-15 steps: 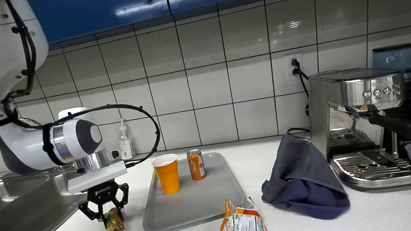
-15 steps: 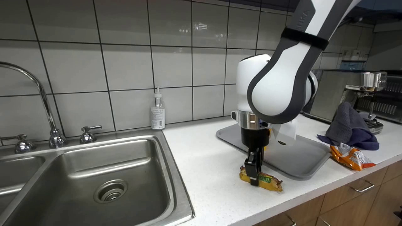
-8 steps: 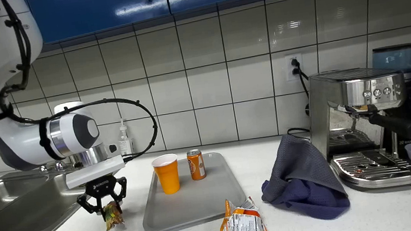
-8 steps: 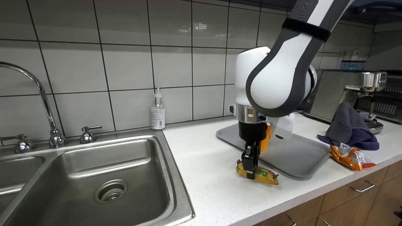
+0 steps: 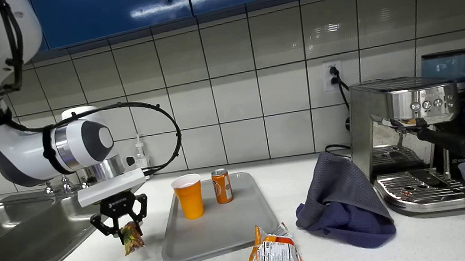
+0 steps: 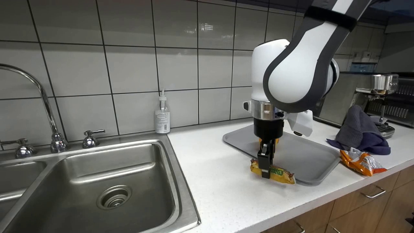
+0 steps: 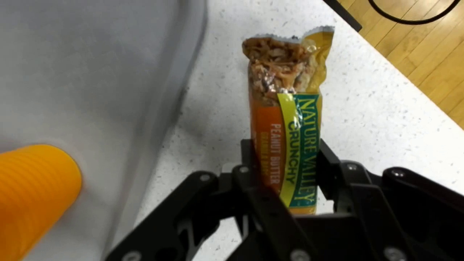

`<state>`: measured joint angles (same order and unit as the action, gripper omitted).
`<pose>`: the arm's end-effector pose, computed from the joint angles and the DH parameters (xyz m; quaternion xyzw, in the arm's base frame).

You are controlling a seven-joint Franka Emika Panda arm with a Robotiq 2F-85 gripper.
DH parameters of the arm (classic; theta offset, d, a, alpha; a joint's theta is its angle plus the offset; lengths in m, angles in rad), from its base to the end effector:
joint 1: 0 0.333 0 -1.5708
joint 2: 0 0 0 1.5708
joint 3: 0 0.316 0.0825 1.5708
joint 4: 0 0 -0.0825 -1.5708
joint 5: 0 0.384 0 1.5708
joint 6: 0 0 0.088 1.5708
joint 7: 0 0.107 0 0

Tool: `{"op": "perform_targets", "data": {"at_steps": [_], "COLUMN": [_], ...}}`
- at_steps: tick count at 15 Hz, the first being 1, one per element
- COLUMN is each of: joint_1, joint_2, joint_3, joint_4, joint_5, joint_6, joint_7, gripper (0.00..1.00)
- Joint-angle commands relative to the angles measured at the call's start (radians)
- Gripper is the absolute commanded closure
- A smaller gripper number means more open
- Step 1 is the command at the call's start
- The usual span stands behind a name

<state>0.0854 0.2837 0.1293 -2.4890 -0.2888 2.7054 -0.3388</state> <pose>0.4493 0.1115 0.1732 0.9170 0.3960 -0.0322 0.0367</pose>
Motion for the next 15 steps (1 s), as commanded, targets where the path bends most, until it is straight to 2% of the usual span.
{"op": "perform_targets", "data": {"at_steps": [1, 8, 15], "joint_1": [-0.052, -0.137, -0.171], "joint_2": [-0.083, -0.144, -0.179], "joint_3": [0.003, -0.031, -0.11], "joint_4": [-0.064, -0.12, -0.14], "joint_5": [0.024, 0.055, 0.037], "joint_6": [-0.003, -0.003, -0.005], "joint_7": [-0.093, -0.244, -0.298], "gripper": [0.83, 0.83, 0.83]}}
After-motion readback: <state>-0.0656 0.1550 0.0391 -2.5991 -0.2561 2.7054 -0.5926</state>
